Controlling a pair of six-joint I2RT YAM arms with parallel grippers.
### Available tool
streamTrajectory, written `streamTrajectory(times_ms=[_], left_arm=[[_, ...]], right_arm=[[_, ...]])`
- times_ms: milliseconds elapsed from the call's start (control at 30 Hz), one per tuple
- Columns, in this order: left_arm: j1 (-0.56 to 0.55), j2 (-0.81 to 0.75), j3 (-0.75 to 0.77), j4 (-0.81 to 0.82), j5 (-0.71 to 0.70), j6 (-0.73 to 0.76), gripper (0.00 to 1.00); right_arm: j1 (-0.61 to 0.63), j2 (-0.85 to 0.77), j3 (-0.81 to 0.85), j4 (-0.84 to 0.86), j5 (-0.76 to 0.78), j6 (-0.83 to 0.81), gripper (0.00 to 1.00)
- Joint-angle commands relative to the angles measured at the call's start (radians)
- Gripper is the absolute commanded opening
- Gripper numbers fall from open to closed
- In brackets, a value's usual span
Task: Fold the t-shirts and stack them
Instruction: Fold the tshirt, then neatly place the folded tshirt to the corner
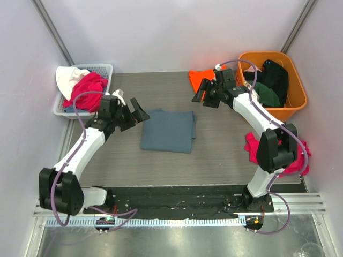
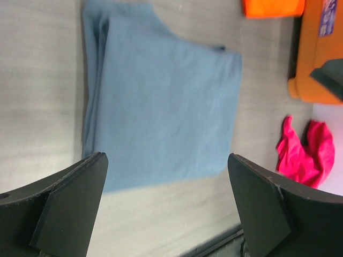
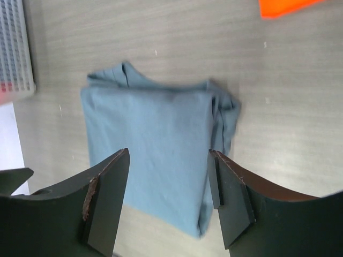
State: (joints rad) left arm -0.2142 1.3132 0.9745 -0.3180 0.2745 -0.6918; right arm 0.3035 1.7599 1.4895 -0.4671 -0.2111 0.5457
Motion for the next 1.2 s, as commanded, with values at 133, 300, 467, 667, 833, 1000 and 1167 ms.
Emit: streamTrajectory(times_ms=[133,300,467,667,833,1000,1167], left_arm=[[-0.001,-0.152,-0.045,-0.141,0.022,0.023,1.00],[-0.001,-0.160,-0.033,-0.194,0.015,0.048,1.00],[-0.005,-0.160,-0.045,-0.197,0.006,0.038,1.00],[-0.011,-0.155,-0.085,-0.175,-0.029,0.032,1.00],[-0.017,-0.108,-0.082,-0.144,-0.040,0.037,1.00],[-0.048,-0.037,-0.050,-0.133,-0.066,0.054,1.00],[-0.065,0.015,-0.030,-0.130,-0.083,0.063,1.00]], right_arm=[[0.003,-0.223,-0.064,-0.114,-0.053,-0.027,0.68],[0.005,-0.277,-0.098,-0.171,-0.039,-0.058,0.68],[0.005,-0.319,-0.129,-0.249,-0.021,-0.075,0.68],[0.005,-0.408,-0.366,-0.118,0.013,-0.076,0.72],[0.003,-0.422,-0.511,0.056,0.012,-0.053,0.89],[0.002,-0.320,-0.558,0.252,-0.103,-0.035,0.96],[-0.004,-0.104,-0.534,0.444,-0.232,0.020,0.98]])
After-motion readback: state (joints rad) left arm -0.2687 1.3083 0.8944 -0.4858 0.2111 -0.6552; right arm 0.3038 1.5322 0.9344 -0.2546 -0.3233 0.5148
